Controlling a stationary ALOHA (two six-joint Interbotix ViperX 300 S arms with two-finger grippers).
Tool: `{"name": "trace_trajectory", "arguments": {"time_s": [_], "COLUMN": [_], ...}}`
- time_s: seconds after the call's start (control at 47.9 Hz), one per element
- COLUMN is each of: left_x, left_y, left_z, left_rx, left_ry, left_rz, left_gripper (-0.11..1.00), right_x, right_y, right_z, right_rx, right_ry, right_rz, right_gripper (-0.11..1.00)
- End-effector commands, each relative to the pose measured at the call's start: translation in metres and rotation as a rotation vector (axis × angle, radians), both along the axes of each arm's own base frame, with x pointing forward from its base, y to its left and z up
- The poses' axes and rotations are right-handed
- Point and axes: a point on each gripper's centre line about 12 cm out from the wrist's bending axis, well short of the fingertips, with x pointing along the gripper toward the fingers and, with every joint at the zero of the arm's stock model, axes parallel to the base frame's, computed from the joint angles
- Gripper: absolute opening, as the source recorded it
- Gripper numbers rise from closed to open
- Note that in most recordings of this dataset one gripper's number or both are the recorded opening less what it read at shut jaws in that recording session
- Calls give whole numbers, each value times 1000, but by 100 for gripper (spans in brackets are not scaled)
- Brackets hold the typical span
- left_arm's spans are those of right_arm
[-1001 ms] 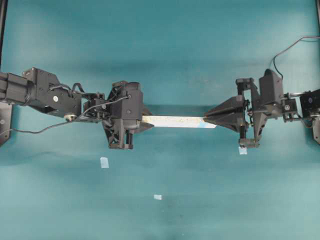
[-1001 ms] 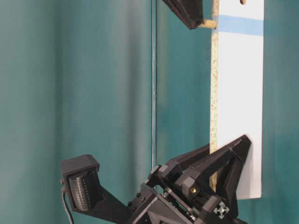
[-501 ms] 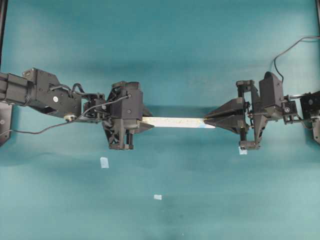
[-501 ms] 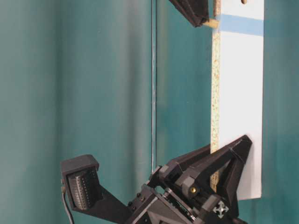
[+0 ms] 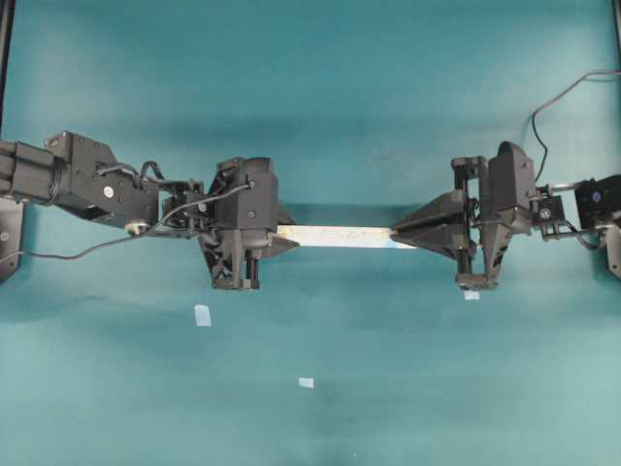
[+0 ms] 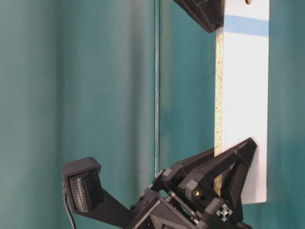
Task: Insert the rod into the hole on the wooden board.
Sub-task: 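Push the dowel into the hole with the right gripper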
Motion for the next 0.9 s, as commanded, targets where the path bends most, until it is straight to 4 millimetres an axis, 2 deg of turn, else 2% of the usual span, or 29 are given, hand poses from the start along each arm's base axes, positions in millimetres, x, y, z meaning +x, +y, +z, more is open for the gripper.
{"name": "trace_trajectory", "arguments": {"time_s": [0.0,0.542,0.835,0.876], "left_x": [4,3,3,3], "left_y": [-1,-1,-1,-1], "left_z": [9,8,8,8], "left_rx": [-7,-7,-7,-7], "left_ry": [-26,-25,-25,-23], "left_rz": [4,4,4,4], "left_gripper": [32,32,32,32], "right_x": [0,-7,-1,0], "right_y": [2,1,0,0], "right_z": [-2,1,6,6], "right_rx": [-3,-12,-19,-19], "right_ry": [29,135,144,142], "right_rz": [7,-7,-11,-11], "right_gripper": [10,10,10,14]}}
